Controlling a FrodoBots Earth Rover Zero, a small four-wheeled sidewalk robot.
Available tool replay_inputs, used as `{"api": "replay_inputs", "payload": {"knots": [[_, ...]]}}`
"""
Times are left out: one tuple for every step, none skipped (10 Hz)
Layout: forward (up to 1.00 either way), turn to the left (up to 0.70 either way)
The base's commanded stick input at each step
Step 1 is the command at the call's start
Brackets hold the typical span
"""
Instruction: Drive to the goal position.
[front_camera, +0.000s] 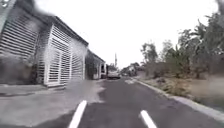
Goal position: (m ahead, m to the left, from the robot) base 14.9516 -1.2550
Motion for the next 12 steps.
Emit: {"api": "replay_inputs", "payload": {"knots": [[1.00,-0.40],[1.00,-0.40],[1.00,-0.40],[1.00,-0.40],[1.00,-0.40],[1.00,-0.40],[1.00,-0.40],[1.00,-0.40],[1.00,-0.40],[1.00,-0.31],[1.00,-0.02],[1.00,0.00]]}}
